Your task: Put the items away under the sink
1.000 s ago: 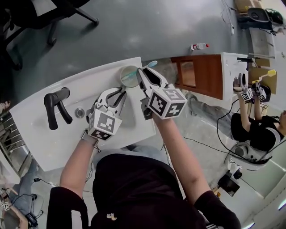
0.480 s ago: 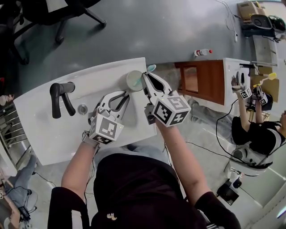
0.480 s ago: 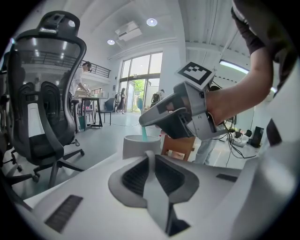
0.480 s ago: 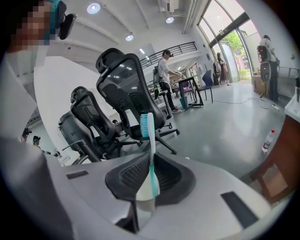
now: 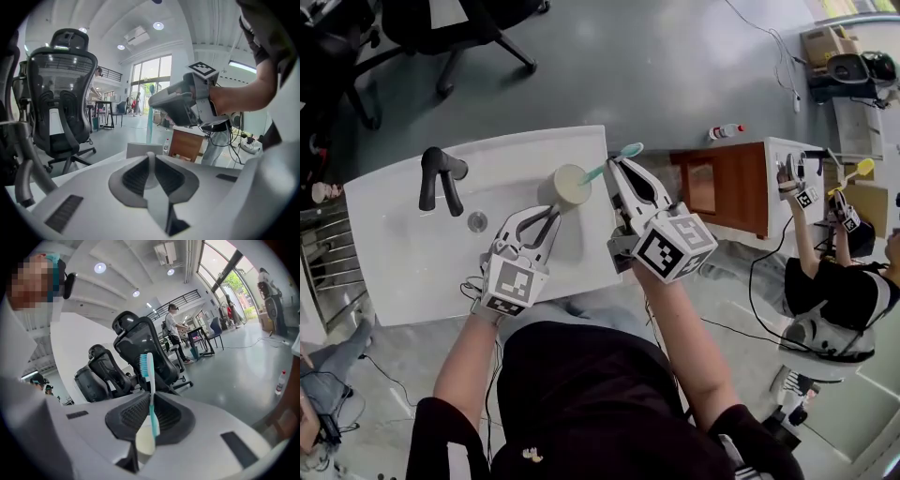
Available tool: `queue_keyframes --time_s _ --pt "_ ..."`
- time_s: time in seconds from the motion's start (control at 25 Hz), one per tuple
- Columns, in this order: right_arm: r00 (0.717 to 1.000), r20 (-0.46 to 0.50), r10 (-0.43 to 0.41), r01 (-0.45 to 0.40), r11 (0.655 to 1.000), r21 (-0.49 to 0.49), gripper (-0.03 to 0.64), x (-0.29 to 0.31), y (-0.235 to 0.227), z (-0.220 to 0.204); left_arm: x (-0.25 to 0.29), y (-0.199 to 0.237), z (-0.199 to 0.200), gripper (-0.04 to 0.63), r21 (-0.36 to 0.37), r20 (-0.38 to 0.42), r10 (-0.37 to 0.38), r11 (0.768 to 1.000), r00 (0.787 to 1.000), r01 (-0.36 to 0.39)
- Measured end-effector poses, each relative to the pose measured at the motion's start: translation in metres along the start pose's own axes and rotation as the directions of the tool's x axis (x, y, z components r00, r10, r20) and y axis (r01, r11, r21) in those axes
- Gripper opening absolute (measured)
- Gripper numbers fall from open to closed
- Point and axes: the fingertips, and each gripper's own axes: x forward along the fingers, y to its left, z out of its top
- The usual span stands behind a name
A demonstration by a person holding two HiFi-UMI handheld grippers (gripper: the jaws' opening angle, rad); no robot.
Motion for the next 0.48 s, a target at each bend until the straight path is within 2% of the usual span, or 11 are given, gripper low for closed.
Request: queue_keyframes --time_s 0.28,0.48 --pt "0.993 0.067 0.102 -0.101 0.995 -0.010 0.051 -0.036 0.026 0.030 -0.051 -0.010 -0.001 0.055 -0.037 0.011 0.155 0.987 0.988 -0.154" --pt "0.983 0.049 0.177 -0.176 0.984 -0.018 0.050 -0.055 0.037 0.024 -0.096 -0.024 0.000 0.055 -0.094 0.032 0.299 0.951 0.954 -0.295"
